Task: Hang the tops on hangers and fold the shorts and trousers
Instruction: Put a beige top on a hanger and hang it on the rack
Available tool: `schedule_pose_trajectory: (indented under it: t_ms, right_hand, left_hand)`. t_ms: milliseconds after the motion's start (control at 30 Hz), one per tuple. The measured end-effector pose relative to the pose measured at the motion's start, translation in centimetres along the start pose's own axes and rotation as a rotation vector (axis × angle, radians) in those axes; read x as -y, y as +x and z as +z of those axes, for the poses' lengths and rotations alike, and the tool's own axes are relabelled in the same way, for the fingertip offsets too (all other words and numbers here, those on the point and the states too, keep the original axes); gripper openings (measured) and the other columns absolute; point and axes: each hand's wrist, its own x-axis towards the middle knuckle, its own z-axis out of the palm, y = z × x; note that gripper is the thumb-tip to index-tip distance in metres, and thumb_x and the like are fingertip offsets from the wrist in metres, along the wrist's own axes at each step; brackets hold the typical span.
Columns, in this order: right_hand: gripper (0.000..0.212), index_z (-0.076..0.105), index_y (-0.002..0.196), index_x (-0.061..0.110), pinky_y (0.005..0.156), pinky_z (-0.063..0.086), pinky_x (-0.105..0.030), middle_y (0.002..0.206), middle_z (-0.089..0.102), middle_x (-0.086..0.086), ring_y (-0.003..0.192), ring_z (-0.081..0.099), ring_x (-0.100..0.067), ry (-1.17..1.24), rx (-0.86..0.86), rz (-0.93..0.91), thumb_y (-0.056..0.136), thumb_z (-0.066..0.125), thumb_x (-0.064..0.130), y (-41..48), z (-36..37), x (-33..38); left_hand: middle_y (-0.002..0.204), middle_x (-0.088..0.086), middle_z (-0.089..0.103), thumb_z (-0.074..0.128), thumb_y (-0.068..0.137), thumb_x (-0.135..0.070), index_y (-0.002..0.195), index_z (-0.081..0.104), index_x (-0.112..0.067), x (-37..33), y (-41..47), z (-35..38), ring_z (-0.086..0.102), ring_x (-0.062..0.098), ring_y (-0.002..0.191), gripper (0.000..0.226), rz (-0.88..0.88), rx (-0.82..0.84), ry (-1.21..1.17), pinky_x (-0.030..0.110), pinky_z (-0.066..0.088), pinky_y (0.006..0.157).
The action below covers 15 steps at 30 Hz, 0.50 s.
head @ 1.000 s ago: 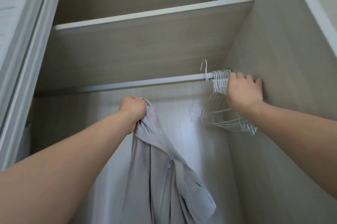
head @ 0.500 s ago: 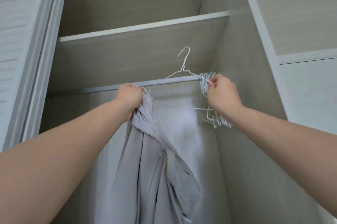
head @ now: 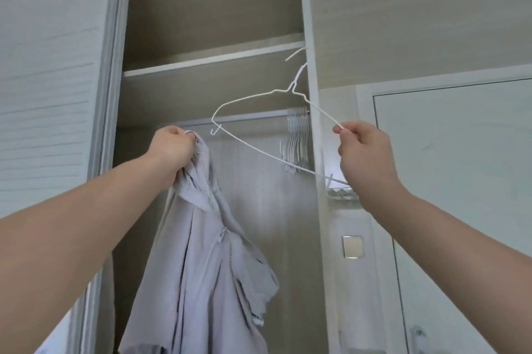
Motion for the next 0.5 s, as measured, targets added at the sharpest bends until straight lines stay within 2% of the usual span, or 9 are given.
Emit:
schedule_pose_trajectory:
  t_ms: [67, 167, 233, 333, 400, 500]
  right_hand:
    - [0.023, 0.063, 0.086, 0.024, 0.044, 0.032, -0.022, 0.051, 0.043, 0.012, 0.043, 0.036, -0.006, 0.088, -0.047, 0.045, 0.1, 0.048, 0.014, -3.0, -3.4, 1.0]
    - [0.017, 0.058, 0.094, 0.023, 0.041, 0.033, -0.018, 0.052, 0.047, 0.011, 0.045, 0.039, -0.006, 0.186, -0.09, 0.121, 0.102, 0.046, 0.014, -8.0, -7.7, 2.0]
    - [0.013, 0.052, 0.1, 0.022, 0.041, 0.037, -0.021, 0.056, 0.054, 0.003, 0.045, 0.044, -0.011, 0.228, 0.035, 0.192, 0.104, 0.045, 0.013, -11.2, -10.0, 2.6]
    - [0.013, 0.052, 0.109, 0.024, 0.042, 0.043, -0.025, 0.065, 0.062, -0.001, 0.045, 0.05, -0.017, 0.304, 0.226, 0.367, 0.099, 0.059, 0.018, -14.2, -12.7, 3.3]
    - [0.015, 0.057, 0.108, 0.021, 0.039, 0.037, -0.027, 0.06, 0.057, -0.003, 0.04, 0.042, -0.017, 0.328, 0.267, 0.469, 0.096, 0.065, 0.026, -14.7, -14.3, 3.5]
    - [0.014, 0.067, 0.096, 0.015, 0.038, 0.02, -0.02, 0.052, 0.036, 0.001, 0.039, 0.025, -0.011, 0.307, 0.281, 0.577, 0.1, 0.057, 0.025, -15.6, -15.9, 3.3]
  left_hand:
    - [0.085, 0.012, 0.057, 0.053, 0.1, -0.017, 0.081, 0.056, -0.013, 0.3, -2.4, -0.7, 0.053, 0.027, 0.082, 0.02, -0.052, -0.028, 0.031, 0.032, 0.042, 0.078]
    - [0.083, 0.01, 0.059, 0.054, 0.1, -0.02, 0.076, 0.057, -0.016, 0.8, -5.8, -1.7, 0.057, 0.028, 0.082, 0.025, -0.145, -0.023, 0.059, 0.033, 0.045, 0.075]
    - [0.08, 0.009, 0.059, 0.055, 0.1, -0.019, 0.074, 0.058, -0.017, 0.9, -7.9, -2.2, 0.058, 0.03, 0.086, 0.026, -0.195, -0.022, 0.059, 0.037, 0.047, 0.08]
    - [0.087, 0.009, 0.063, 0.057, 0.099, -0.021, 0.078, 0.062, -0.019, 0.4, -11.0, -2.9, 0.062, 0.032, 0.096, 0.022, -0.271, 0.011, 0.064, 0.044, 0.051, 0.096]
    - [0.087, 0.009, 0.064, 0.058, 0.099, -0.02, 0.077, 0.062, -0.019, 0.2, -13.0, -3.2, 0.062, 0.031, 0.096, 0.023, -0.299, 0.039, 0.071, 0.045, 0.051, 0.097]
    - [0.078, 0.007, 0.059, 0.057, 0.1, -0.019, 0.071, 0.057, -0.018, 0.0, -16.1, -3.3, 0.058, 0.028, 0.088, 0.028, -0.298, 0.095, 0.085, 0.039, 0.05, 0.084]
